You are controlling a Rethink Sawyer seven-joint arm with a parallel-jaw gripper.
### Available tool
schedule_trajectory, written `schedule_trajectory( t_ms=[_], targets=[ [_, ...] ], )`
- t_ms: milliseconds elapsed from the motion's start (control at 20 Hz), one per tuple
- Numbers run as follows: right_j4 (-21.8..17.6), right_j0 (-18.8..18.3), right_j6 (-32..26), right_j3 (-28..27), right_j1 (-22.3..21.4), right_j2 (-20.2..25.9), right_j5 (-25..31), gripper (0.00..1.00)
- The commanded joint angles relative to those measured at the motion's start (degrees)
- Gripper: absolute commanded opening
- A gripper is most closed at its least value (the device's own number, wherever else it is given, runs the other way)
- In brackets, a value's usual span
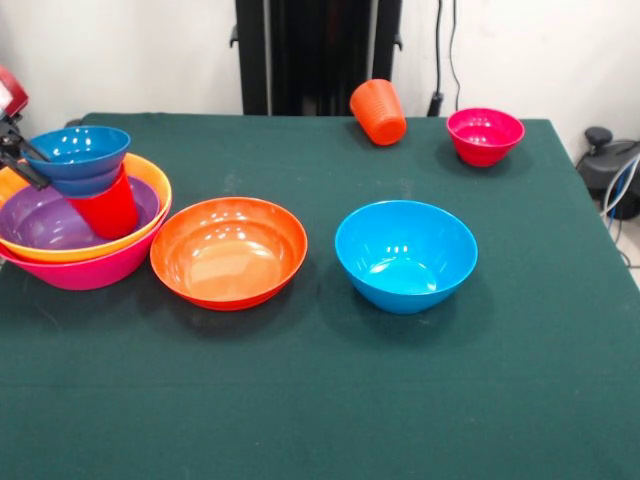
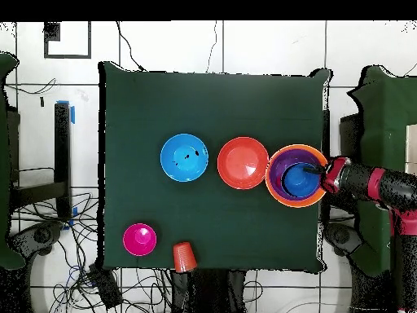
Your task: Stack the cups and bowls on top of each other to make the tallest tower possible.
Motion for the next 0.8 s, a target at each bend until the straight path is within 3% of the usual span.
schedule_trajectory(
  t_ms=[50,800],
  targets=[
    [-2.84,1.74,-16.42,-0.33,2.06,-3.60,-0.91,0.00],
    [-3.75,-0.76,-13.20,3.95,0.58,-3.97,-2.65,0.00]
  ],
)
